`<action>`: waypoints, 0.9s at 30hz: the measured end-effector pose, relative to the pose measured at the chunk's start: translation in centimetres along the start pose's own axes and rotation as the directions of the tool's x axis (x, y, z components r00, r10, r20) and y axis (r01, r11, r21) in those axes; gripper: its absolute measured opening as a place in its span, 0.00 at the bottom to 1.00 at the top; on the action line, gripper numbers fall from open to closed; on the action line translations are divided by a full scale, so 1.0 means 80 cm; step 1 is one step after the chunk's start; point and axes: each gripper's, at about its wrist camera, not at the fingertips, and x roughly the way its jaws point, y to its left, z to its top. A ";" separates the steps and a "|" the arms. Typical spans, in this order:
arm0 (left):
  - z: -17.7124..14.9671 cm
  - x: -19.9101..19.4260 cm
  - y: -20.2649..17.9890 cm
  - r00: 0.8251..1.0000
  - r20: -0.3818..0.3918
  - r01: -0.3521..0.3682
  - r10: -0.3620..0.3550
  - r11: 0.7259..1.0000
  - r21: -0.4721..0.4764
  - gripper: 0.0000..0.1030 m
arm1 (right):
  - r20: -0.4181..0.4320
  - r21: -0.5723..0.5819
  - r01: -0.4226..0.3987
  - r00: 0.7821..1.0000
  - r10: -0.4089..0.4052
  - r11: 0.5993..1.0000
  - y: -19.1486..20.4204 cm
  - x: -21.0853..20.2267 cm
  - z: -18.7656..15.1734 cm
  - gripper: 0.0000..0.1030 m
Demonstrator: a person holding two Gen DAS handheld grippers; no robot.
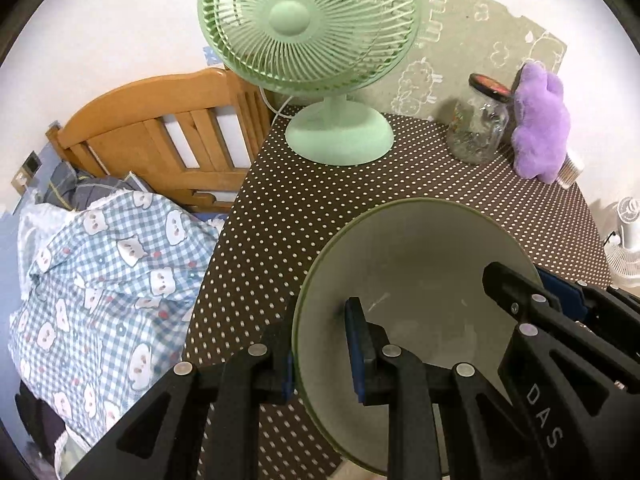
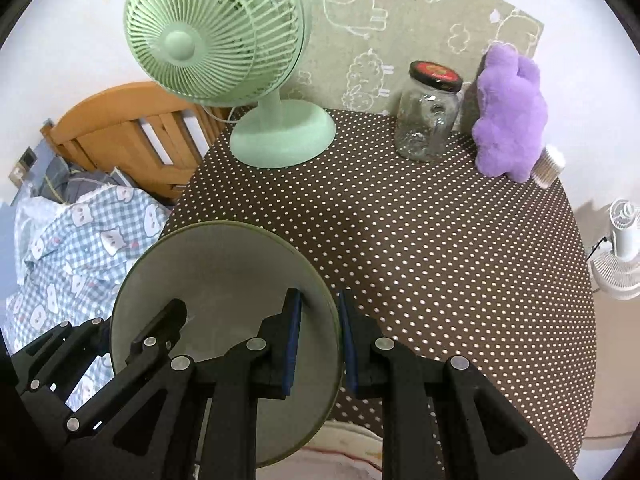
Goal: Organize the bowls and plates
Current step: 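Lift the nested bowls with both tools and carry them toward the plates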
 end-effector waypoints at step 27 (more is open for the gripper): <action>-0.097 -0.119 -0.148 0.998 0.065 0.014 -0.014 1.000 0.005 0.18 | 0.058 0.004 0.018 0.998 -0.018 1.000 -0.143 -0.135 -0.113 0.22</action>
